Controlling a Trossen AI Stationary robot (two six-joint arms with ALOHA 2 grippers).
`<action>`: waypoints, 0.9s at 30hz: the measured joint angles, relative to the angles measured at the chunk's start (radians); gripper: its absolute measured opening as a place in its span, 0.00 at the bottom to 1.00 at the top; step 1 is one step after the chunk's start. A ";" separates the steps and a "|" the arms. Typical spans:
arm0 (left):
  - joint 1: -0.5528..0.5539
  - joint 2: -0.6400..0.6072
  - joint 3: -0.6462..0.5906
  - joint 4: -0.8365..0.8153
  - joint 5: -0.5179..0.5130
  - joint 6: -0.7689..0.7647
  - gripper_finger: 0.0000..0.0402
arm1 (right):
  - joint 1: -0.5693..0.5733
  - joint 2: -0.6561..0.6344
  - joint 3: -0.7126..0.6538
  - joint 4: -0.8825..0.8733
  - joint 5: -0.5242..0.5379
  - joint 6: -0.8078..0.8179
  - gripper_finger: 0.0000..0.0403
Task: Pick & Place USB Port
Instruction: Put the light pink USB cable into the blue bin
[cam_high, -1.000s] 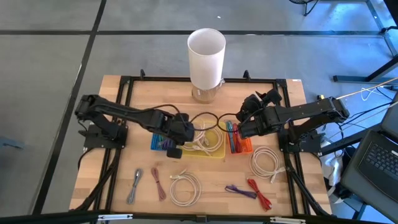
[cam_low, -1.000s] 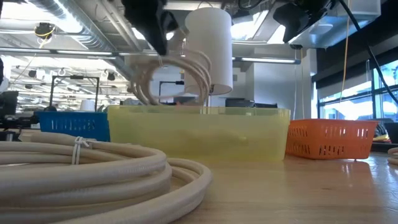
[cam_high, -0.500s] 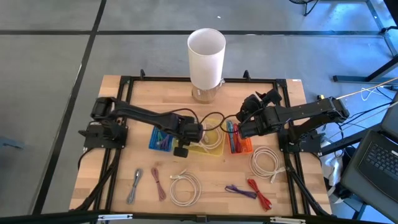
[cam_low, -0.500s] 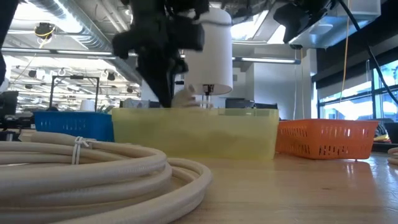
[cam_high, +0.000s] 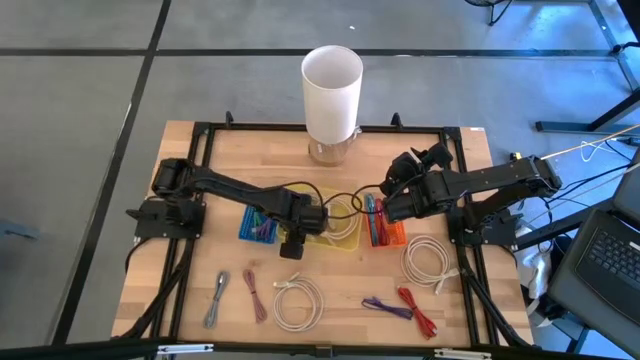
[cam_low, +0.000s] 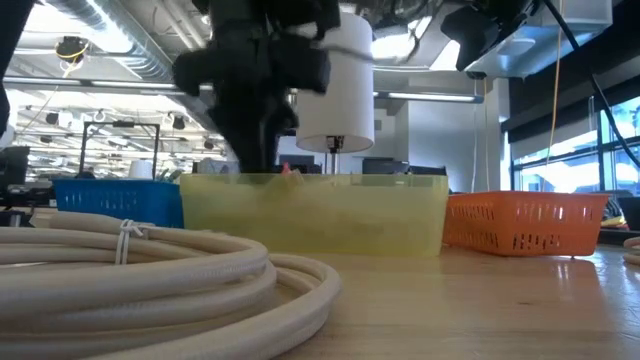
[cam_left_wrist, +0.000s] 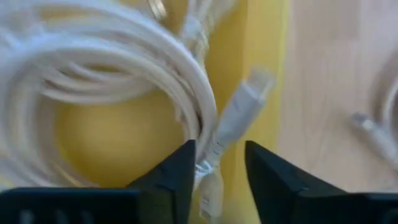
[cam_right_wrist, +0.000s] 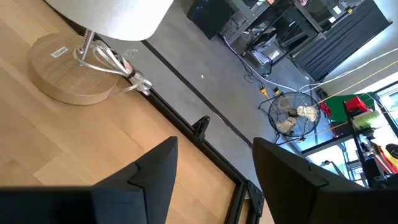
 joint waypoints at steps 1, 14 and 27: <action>-0.003 -0.016 0.006 -0.004 -0.008 -0.001 0.36 | 0.000 0.000 0.000 0.000 0.000 0.000 0.53; -0.141 -0.314 0.028 -0.307 -0.312 -0.534 0.53 | 0.000 0.000 0.000 0.000 -0.016 0.000 0.53; -0.520 -0.376 -0.082 -0.547 -0.589 -1.573 0.48 | 0.000 0.000 0.000 0.000 -0.016 -0.034 0.53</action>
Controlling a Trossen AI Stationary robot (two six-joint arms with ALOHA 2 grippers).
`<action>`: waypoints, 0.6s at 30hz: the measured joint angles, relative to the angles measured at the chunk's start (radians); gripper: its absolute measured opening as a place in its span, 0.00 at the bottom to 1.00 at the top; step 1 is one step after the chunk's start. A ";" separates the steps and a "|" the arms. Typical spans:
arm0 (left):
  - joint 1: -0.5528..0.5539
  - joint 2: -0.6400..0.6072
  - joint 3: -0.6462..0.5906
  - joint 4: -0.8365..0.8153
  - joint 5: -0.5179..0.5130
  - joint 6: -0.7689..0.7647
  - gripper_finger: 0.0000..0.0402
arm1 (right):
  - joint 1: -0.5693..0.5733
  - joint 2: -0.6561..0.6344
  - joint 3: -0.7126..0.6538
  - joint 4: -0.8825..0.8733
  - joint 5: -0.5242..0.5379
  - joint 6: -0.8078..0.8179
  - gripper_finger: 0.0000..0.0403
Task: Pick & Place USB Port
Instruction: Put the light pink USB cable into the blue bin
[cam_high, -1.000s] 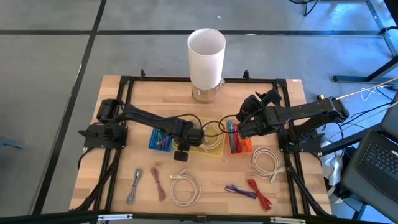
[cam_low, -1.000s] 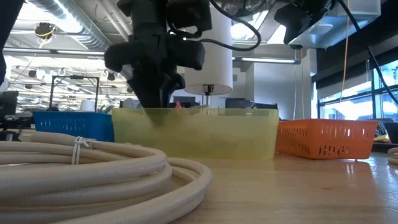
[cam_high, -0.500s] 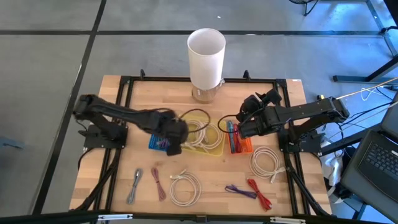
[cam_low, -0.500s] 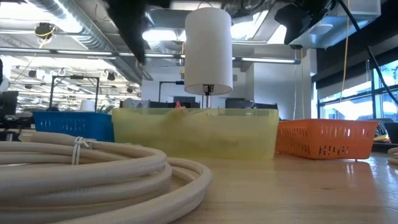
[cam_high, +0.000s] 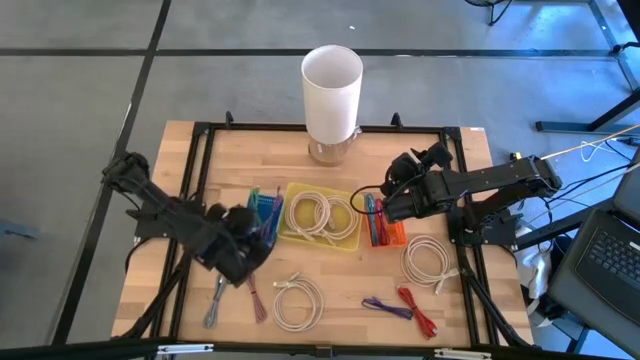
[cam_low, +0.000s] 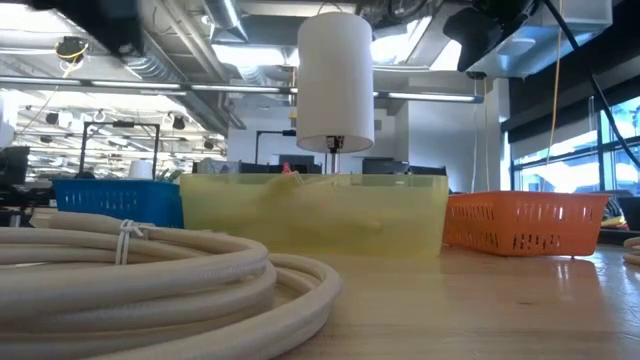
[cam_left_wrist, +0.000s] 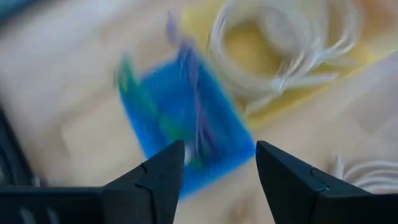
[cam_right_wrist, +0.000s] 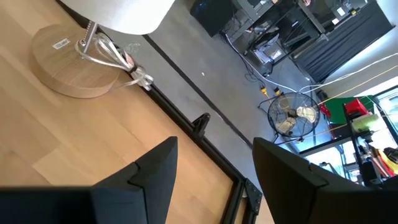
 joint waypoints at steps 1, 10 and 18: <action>-0.014 0.000 -0.030 0.007 0.040 -0.070 0.47 | 0.000 0.000 0.000 0.000 0.000 -0.006 0.53; -0.001 -0.002 -0.186 0.082 0.358 -0.149 0.44 | -0.001 0.000 0.000 0.000 0.043 -0.047 0.53; 0.032 0.055 -0.185 0.489 0.497 0.735 0.37 | -0.004 0.000 0.000 0.000 0.044 -0.045 0.53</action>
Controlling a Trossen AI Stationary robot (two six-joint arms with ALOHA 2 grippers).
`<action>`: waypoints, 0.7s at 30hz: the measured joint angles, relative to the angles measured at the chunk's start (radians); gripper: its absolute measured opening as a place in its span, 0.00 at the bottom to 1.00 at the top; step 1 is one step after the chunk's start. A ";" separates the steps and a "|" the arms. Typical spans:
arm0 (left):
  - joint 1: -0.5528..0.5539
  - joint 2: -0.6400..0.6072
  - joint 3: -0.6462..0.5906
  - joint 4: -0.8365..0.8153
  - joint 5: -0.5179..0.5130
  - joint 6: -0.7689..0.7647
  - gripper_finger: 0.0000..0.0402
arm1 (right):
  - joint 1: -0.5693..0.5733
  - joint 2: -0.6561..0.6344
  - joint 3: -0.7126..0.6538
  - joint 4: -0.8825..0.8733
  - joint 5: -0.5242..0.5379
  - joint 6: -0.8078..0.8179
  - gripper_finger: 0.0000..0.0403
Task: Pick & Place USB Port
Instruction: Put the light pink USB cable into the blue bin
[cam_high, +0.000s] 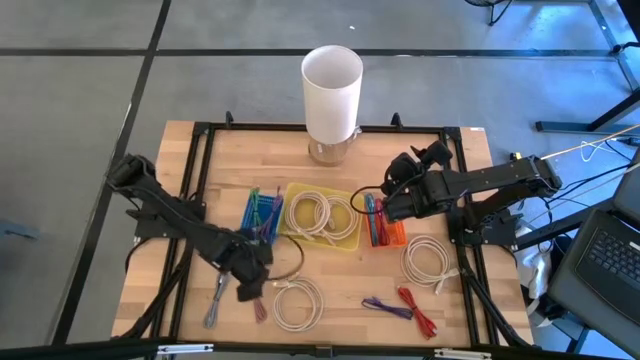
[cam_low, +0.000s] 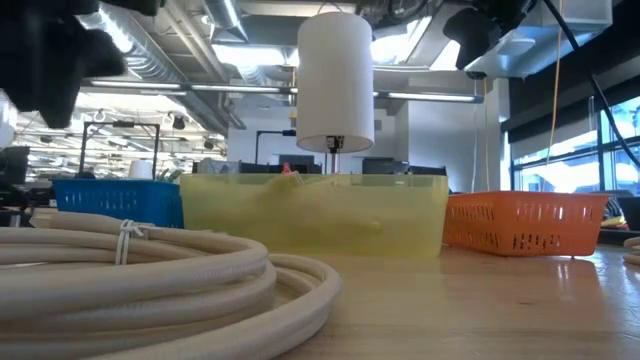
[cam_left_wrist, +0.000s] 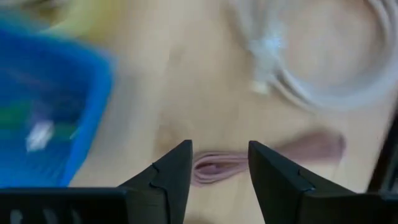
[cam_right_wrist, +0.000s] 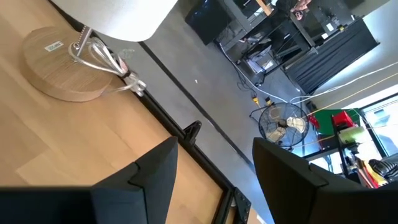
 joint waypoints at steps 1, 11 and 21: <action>0.000 0.016 0.000 0.014 0.032 0.096 0.36 | -0.002 0.000 0.000 0.000 0.001 0.001 0.53; -0.022 0.218 0.000 -0.027 0.224 0.669 0.34 | -0.005 0.000 0.000 0.000 -0.030 0.028 0.53; -0.035 0.257 0.060 -0.020 0.206 0.826 0.35 | -0.005 0.000 0.000 0.000 -0.045 0.056 0.53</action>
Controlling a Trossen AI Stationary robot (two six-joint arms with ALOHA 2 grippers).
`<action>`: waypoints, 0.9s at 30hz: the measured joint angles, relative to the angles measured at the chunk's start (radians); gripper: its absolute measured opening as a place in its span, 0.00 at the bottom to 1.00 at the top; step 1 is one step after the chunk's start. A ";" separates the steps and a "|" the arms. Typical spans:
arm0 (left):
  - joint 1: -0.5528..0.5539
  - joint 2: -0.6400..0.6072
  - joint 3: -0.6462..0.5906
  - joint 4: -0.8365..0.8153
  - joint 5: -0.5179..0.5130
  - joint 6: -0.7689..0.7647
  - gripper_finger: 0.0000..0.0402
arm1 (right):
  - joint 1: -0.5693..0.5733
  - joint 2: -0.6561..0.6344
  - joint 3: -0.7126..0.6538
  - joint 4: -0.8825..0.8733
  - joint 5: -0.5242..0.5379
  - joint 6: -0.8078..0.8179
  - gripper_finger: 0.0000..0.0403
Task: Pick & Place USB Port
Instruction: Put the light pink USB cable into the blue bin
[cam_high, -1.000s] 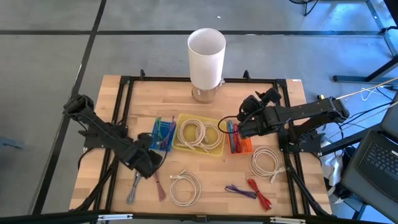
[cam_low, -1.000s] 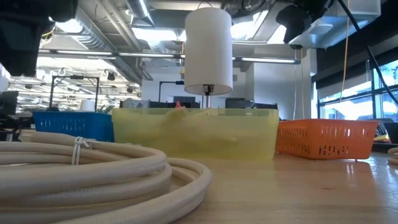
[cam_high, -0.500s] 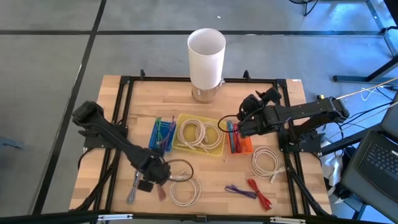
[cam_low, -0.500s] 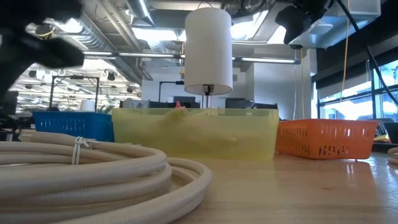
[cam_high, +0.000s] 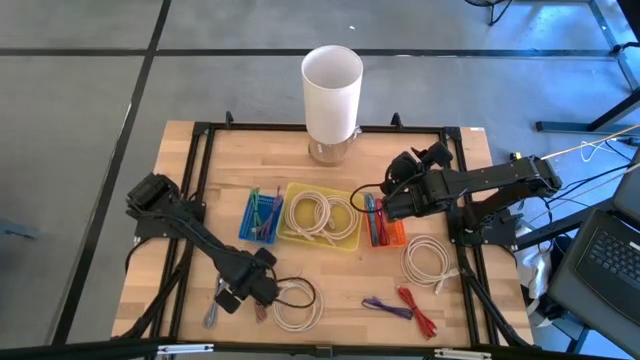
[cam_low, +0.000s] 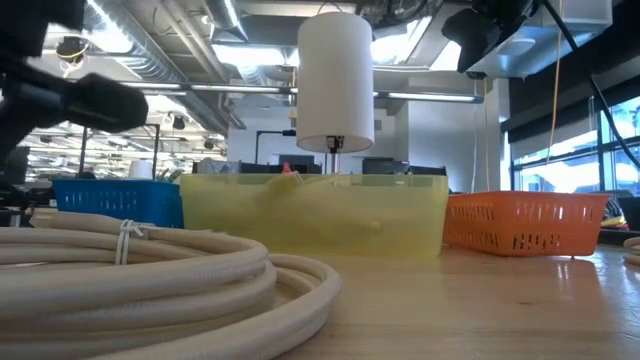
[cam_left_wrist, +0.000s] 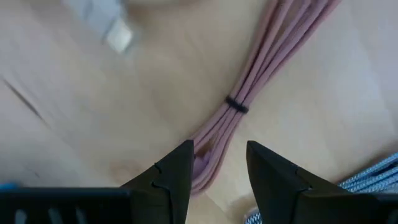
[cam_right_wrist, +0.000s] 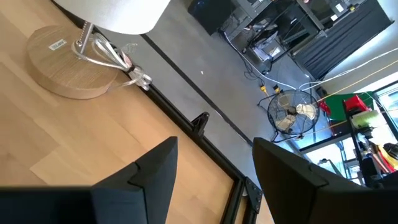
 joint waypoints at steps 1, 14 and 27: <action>-0.004 0.000 0.002 0.011 -0.004 0.007 0.35 | 0.000 0.000 0.000 0.000 0.000 0.001 0.53; -0.031 0.069 0.002 0.087 -0.046 0.069 0.35 | 0.000 0.000 0.000 0.000 0.000 -0.001 0.53; -0.007 0.078 0.002 0.083 -0.030 -0.037 0.05 | 0.000 0.000 0.000 0.000 0.001 -0.004 0.53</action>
